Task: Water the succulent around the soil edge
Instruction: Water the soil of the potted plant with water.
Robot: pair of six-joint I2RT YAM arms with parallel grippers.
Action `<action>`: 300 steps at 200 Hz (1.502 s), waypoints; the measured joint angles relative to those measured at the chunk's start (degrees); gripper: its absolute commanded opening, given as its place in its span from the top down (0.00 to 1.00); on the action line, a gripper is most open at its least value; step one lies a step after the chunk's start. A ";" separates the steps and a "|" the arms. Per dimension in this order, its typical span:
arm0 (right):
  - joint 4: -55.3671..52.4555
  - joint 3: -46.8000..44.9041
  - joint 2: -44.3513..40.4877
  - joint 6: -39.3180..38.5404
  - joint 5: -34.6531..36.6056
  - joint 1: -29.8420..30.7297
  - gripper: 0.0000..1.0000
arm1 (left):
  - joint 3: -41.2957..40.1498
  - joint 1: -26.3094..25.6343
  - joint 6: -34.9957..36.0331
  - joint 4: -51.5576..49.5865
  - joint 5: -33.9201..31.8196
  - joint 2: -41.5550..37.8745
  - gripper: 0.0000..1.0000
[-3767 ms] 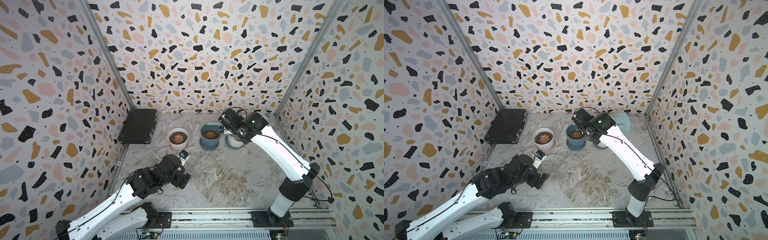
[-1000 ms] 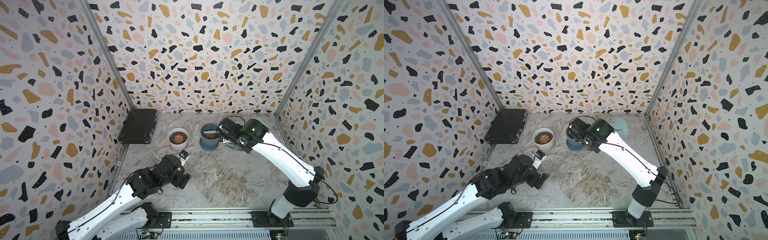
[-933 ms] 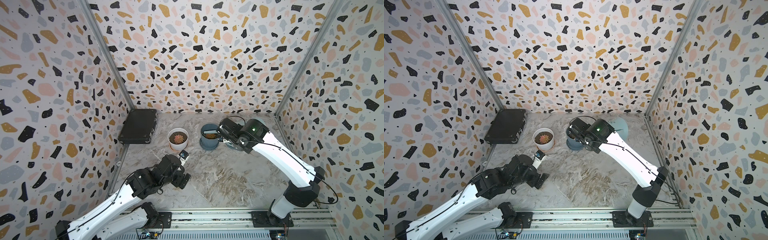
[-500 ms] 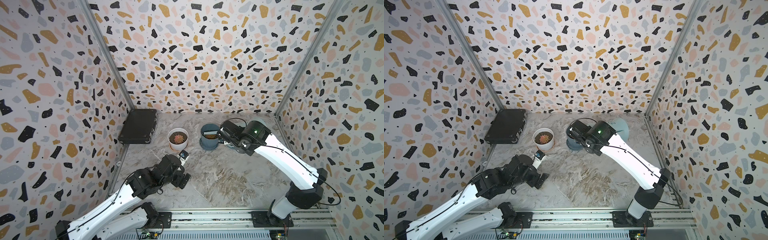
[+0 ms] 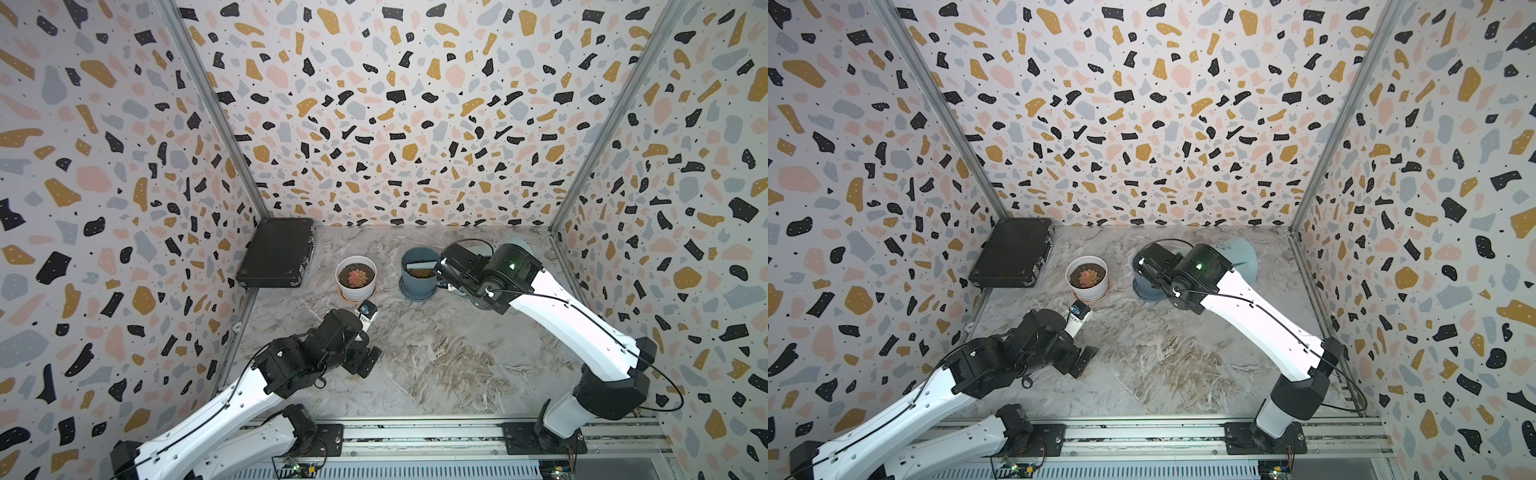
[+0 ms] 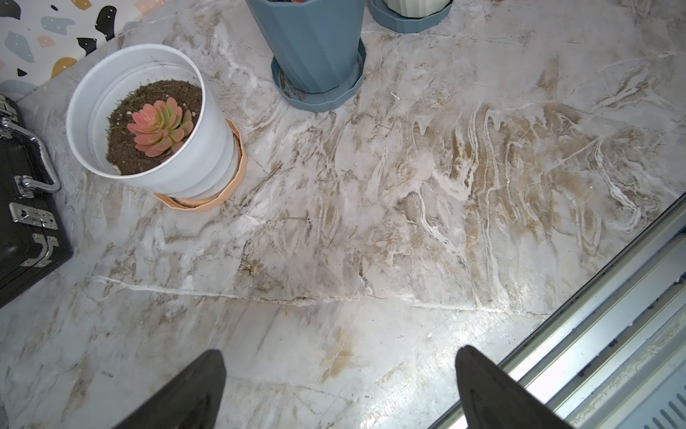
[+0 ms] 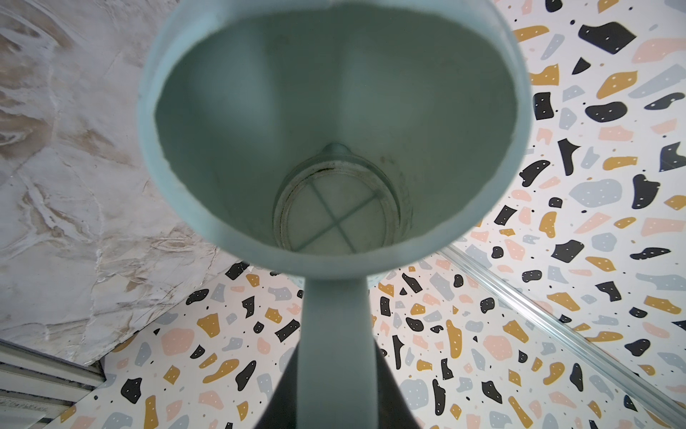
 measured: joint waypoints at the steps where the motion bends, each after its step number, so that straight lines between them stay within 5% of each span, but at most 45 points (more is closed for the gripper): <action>1: 0.00 -0.02 -0.02 0.02 0.02 0.00 1.00 | 0.00 0.00 0.00 0.00 0.00 0.00 0.01; 300: 0.00 -6.47 -5.68 2.38 0.66 0.94 1.00 | 0.00 0.00 0.00 0.00 0.00 0.02 0.01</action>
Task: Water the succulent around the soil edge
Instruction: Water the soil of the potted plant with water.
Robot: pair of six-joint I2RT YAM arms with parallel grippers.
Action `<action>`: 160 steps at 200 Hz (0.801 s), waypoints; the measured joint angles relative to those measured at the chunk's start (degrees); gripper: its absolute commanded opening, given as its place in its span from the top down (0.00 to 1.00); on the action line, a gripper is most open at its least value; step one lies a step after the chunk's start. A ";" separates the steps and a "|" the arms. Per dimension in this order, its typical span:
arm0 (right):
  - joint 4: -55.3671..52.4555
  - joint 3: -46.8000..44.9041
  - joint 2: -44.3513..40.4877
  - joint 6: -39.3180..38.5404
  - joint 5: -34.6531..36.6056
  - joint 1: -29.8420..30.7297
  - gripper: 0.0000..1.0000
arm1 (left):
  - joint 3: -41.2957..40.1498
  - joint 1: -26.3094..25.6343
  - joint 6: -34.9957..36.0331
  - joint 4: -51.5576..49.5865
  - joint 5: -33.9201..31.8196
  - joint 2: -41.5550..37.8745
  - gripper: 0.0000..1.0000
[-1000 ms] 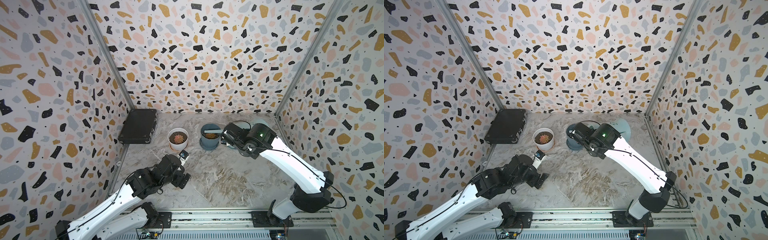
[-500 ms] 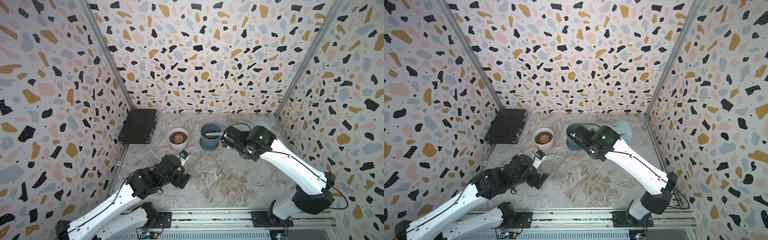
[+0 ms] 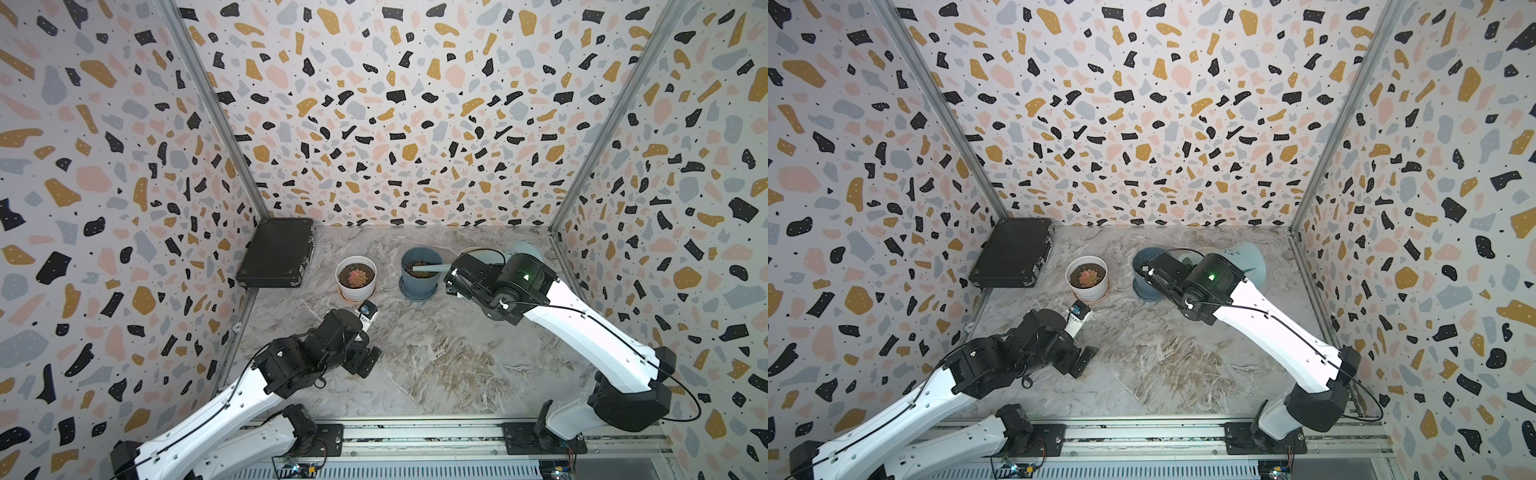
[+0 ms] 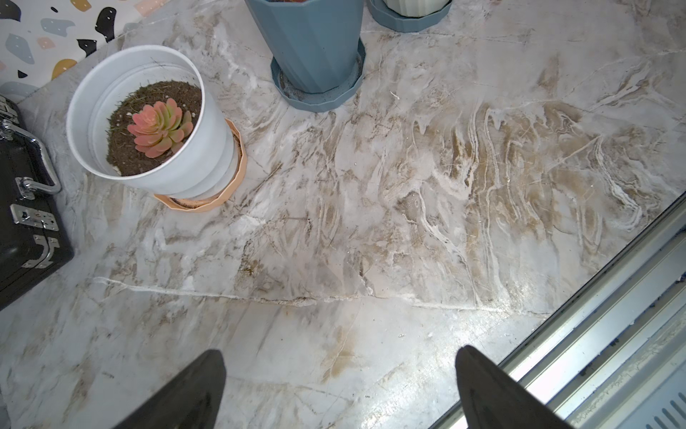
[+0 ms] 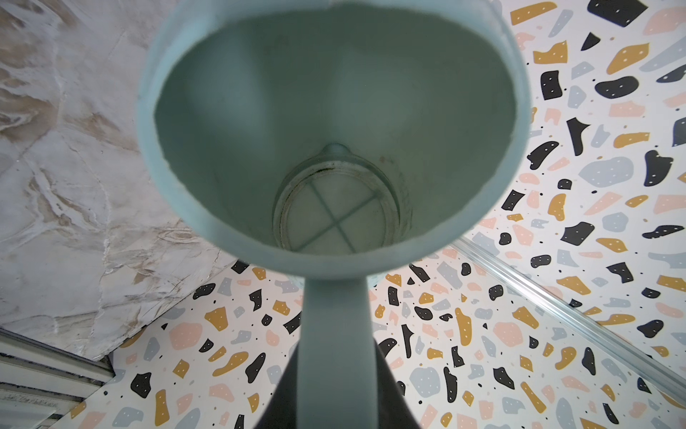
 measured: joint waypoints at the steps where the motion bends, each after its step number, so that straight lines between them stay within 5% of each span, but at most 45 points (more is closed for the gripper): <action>1: 0.00 -0.02 -0.07 0.00 0.00 0.00 1.00 | 0.00 0.00 0.00 0.00 0.00 0.00 0.01; 160: 0.00 -3.41 -2.51 0.52 -0.55 0.50 1.00 | 0.00 0.00 0.02 0.00 -0.02 0.04 0.01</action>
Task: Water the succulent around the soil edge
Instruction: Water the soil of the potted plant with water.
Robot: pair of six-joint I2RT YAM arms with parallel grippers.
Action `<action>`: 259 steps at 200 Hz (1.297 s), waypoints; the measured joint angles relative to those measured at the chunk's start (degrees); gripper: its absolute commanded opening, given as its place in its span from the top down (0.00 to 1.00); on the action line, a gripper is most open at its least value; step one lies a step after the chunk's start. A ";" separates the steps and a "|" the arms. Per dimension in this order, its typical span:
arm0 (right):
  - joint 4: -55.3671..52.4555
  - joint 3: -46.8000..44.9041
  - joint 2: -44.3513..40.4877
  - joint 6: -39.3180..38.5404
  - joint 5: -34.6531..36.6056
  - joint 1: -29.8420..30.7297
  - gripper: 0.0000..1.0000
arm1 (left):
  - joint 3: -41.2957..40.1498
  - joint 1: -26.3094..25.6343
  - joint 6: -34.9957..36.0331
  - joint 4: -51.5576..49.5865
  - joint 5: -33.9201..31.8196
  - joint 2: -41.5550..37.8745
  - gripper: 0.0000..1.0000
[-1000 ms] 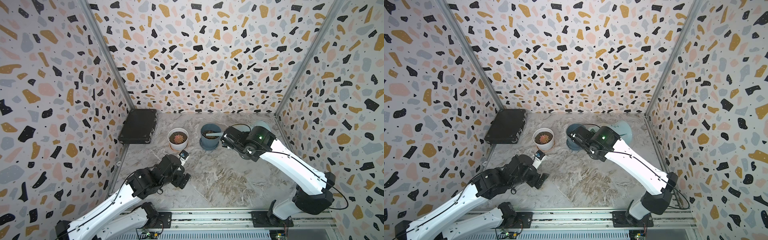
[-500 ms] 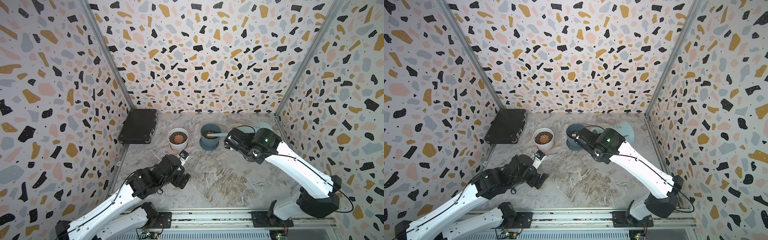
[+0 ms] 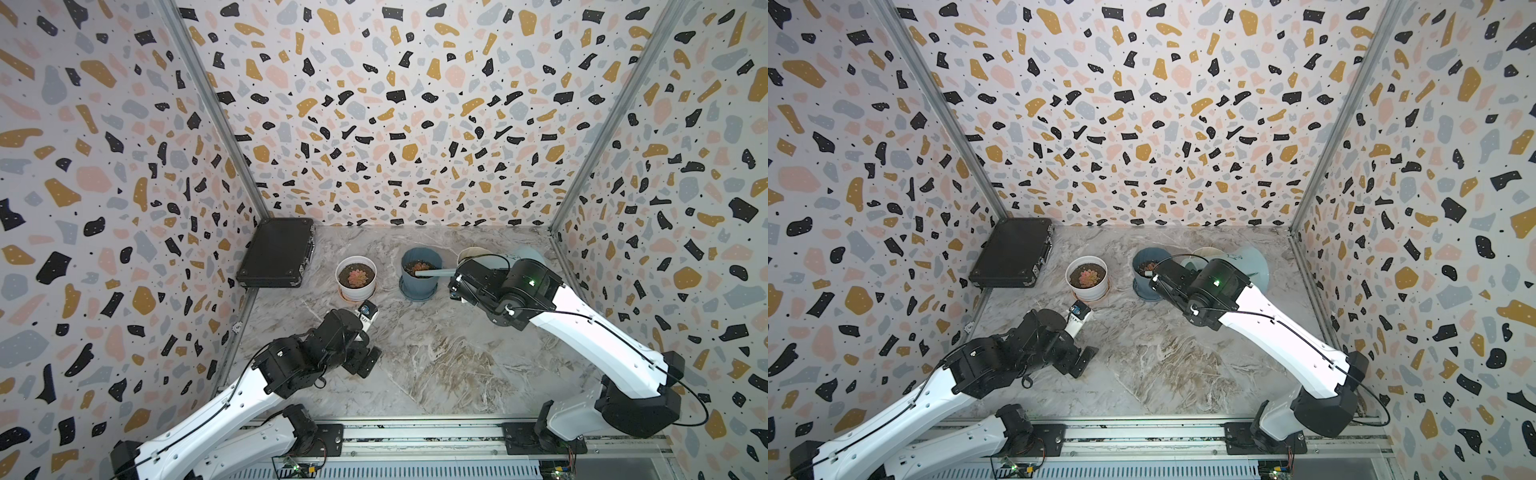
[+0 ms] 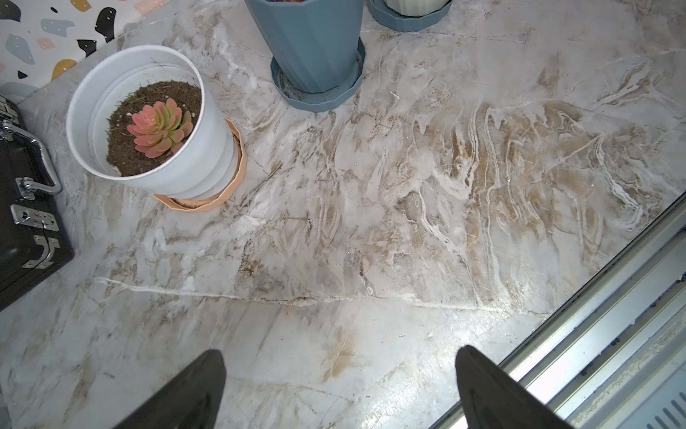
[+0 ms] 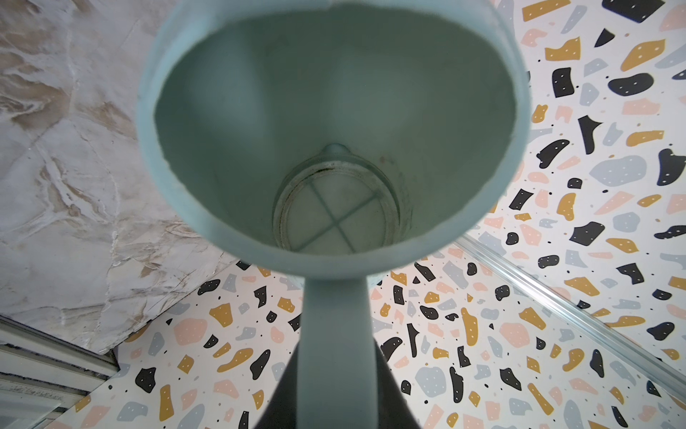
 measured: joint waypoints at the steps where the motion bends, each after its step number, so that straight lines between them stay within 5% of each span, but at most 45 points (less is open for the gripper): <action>1: 0.00 0.00 0.00 0.00 0.00 0.00 1.00 | 0.00 0.00 0.00 0.00 0.00 0.00 0.01; 259: -0.02 -6.80 -7.54 3.28 -0.76 0.04 1.00 | 0.00 0.00 -0.02 0.00 0.02 0.70 0.01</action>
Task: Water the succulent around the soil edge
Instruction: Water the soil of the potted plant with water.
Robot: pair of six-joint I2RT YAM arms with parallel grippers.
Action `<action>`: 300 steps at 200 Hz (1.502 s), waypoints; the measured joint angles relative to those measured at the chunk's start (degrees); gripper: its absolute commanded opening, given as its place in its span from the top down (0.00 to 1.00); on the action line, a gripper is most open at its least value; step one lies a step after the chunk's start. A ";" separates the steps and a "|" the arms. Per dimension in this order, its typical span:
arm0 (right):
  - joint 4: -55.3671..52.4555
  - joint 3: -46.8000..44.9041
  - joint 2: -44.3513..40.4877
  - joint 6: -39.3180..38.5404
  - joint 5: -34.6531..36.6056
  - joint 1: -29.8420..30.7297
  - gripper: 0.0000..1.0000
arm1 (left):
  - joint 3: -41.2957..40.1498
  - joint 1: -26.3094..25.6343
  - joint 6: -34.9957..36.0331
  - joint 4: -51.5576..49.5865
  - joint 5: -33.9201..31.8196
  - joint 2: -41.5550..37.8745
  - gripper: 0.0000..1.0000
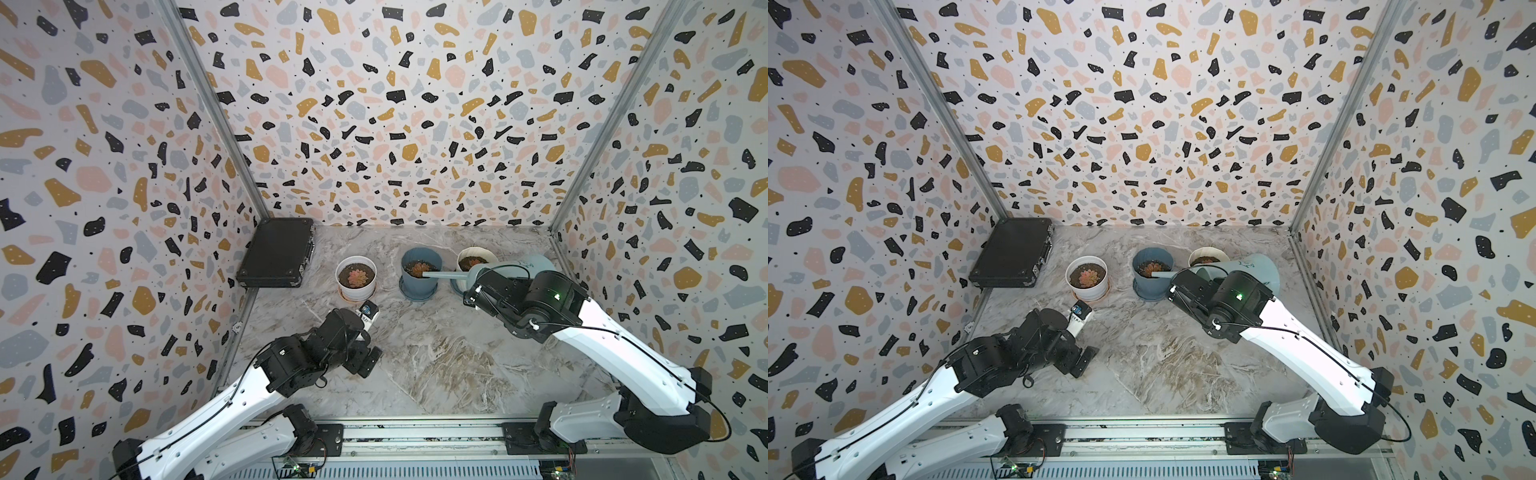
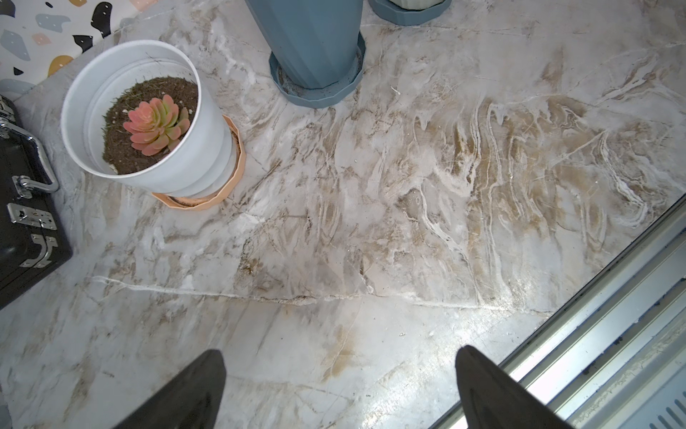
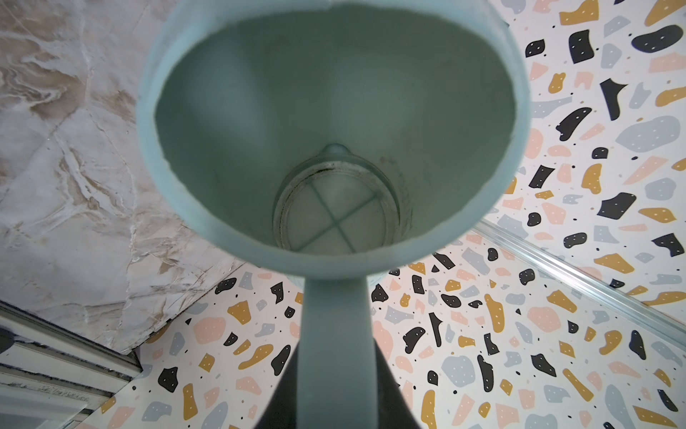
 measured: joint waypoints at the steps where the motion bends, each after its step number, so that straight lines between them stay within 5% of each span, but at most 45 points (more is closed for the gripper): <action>1: 0.02 -0.02 0.00 0.00 0.00 0.00 1.00 | 0.00 0.00 0.00 0.00 0.00 0.00 0.01; 300: 0.00 -3.93 -3.02 1.53 1.07 -2.91 1.00 | 0.00 0.00 0.00 0.00 0.00 -0.02 0.00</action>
